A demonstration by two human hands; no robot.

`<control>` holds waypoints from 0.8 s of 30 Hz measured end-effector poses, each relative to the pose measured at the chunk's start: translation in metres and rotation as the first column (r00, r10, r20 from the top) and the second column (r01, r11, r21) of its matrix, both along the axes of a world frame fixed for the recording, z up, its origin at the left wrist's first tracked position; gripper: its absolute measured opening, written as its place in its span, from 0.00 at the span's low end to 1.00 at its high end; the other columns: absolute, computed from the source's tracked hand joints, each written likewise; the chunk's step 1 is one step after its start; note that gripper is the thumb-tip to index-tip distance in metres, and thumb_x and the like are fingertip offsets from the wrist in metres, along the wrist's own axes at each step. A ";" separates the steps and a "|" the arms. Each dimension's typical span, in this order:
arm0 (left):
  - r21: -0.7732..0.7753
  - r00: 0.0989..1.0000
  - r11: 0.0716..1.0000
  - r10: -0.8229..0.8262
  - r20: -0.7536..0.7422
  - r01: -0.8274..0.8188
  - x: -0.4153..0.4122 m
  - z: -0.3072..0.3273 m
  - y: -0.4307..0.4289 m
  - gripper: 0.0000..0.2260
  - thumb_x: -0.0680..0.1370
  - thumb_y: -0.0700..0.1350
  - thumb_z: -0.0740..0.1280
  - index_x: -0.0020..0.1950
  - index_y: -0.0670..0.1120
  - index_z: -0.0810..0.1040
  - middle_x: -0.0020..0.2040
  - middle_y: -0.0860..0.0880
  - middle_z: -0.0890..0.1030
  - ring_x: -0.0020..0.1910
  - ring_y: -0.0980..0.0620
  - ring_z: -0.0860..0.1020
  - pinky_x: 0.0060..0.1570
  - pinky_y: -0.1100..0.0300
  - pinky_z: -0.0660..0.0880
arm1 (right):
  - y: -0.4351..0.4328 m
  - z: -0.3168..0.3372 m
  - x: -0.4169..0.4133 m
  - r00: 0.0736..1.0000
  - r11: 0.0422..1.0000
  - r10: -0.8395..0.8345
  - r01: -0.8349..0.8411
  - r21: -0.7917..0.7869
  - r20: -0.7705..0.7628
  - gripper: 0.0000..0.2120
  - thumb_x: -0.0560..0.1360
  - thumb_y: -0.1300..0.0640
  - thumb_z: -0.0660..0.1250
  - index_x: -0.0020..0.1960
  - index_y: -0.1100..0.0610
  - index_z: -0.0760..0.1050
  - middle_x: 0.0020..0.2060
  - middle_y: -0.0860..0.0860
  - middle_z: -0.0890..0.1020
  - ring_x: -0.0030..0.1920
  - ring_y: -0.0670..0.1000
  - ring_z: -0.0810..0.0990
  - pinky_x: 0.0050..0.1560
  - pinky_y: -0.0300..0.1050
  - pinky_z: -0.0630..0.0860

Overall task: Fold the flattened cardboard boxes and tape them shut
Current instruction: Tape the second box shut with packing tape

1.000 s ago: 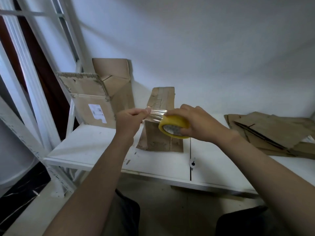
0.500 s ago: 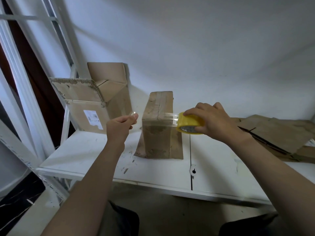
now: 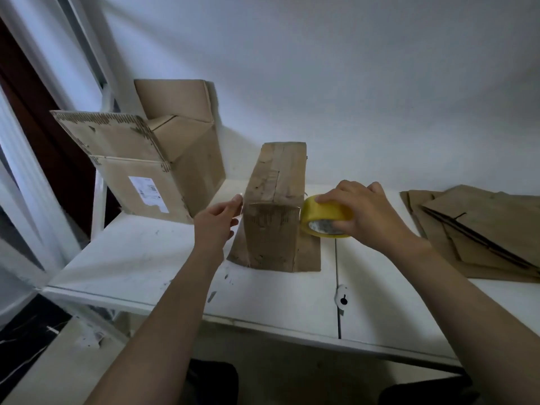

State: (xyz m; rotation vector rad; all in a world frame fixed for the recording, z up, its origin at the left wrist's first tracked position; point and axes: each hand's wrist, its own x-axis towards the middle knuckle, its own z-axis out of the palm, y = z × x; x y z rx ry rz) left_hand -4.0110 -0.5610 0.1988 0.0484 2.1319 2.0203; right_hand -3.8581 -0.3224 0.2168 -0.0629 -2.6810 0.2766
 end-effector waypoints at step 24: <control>-0.622 0.378 0.780 -0.554 -0.742 -0.077 0.012 0.007 0.049 0.24 0.86 0.53 0.46 0.76 0.45 0.69 0.75 0.46 0.70 0.78 0.50 0.60 0.77 0.44 0.56 | 0.015 -0.021 -0.025 0.990 0.998 0.043 -0.050 -0.049 -0.133 0.22 0.70 0.52 0.79 0.63 0.47 0.79 0.49 0.41 0.73 0.51 0.49 0.72 0.49 0.44 0.54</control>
